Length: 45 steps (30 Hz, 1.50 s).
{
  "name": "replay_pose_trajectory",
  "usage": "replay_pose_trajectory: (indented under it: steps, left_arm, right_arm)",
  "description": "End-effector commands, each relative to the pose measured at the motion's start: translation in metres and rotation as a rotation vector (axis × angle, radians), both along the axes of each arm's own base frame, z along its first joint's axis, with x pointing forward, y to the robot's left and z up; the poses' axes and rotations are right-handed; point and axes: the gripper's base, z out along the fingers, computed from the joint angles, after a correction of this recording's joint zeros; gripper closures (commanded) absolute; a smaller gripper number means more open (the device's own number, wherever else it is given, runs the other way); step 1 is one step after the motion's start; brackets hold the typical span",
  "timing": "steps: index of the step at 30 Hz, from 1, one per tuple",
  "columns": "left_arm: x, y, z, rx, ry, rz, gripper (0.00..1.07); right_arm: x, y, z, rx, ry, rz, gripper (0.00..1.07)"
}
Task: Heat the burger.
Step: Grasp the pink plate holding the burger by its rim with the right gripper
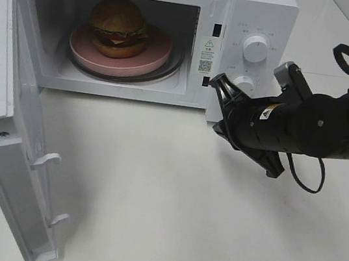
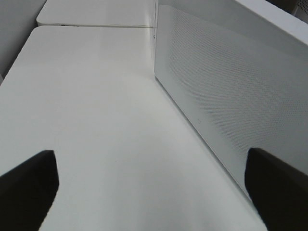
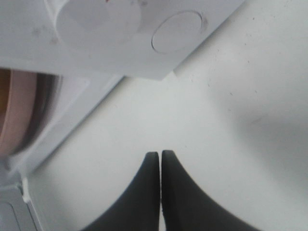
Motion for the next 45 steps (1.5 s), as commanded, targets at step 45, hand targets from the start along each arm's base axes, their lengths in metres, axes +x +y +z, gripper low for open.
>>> replay_pose_trajectory:
  steps: [45]
  left_arm:
    - [-0.002, -0.001, -0.001, -0.005, -0.021, -0.001, 0.09]
  right_arm:
    - [0.002, 0.004, 0.077, -1.223, -0.306, 2.148, 0.84]
